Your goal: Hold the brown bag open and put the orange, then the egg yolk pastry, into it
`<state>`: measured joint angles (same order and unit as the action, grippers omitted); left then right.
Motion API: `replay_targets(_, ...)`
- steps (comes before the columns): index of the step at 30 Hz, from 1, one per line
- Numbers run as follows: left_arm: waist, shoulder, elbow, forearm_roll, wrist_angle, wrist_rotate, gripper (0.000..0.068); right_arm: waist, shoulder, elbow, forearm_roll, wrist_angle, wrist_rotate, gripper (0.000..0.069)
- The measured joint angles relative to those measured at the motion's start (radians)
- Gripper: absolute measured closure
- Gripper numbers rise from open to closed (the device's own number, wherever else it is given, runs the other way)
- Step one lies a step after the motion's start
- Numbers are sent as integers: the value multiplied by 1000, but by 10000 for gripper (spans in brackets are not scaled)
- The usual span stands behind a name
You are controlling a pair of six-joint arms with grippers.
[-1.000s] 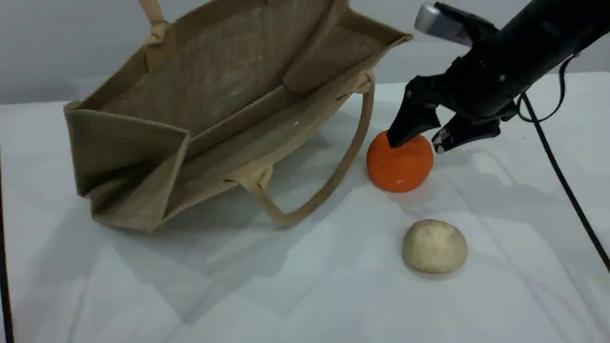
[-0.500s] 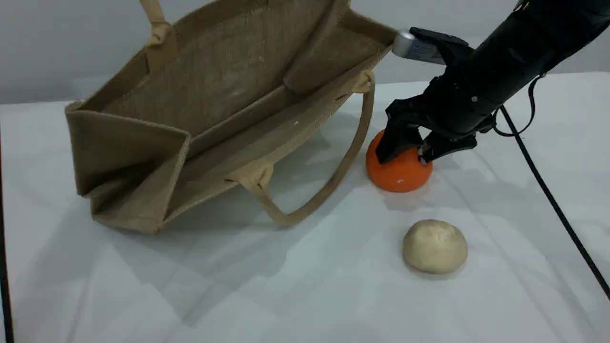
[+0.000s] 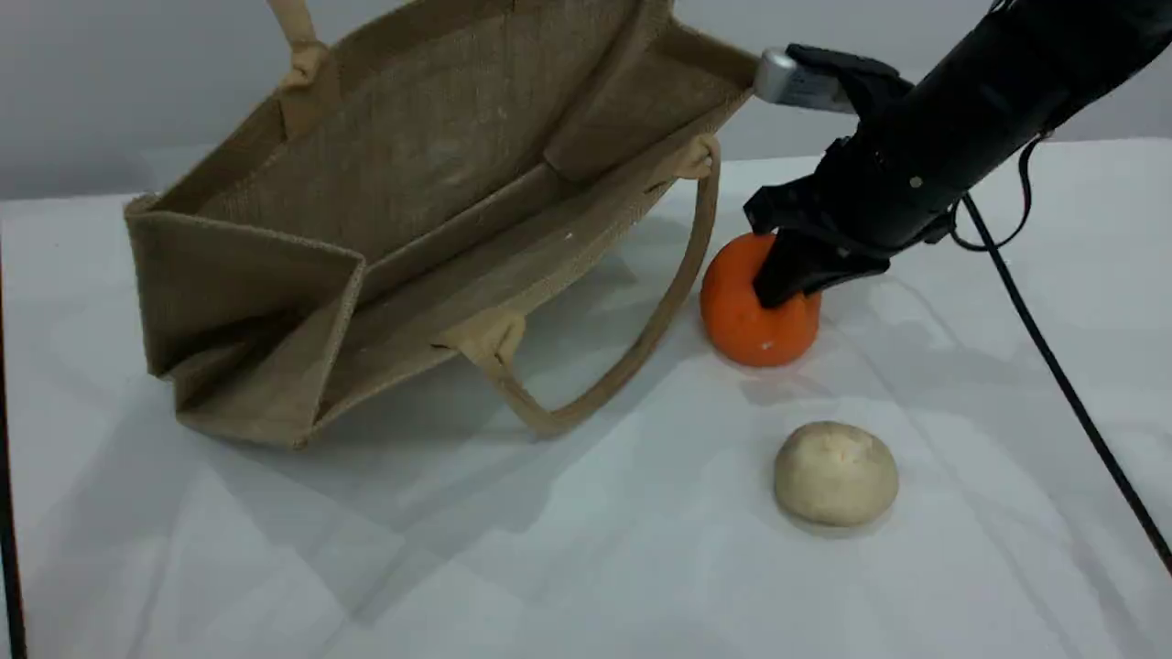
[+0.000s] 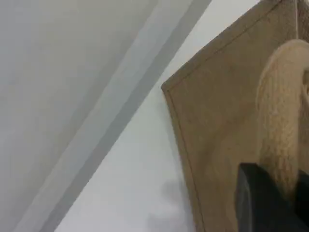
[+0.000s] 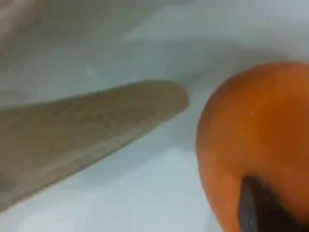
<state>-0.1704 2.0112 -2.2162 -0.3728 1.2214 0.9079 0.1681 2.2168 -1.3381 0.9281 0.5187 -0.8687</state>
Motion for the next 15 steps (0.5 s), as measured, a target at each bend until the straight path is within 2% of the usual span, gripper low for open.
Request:
replay_targets(9, -1, 0, 0, -1, 0, 0, 585, -1, -191, 54, -361, 26, 307, 674)
replay_targets(12, -1, 0, 0, -30, 0, 4, 585, -2, -279, 103, -480, 26, 407, 674)
replay_targets(15, -2, 0, 0, -66, 0, 30, 585, 1, -380, 165, -535, 0, 436, 674)
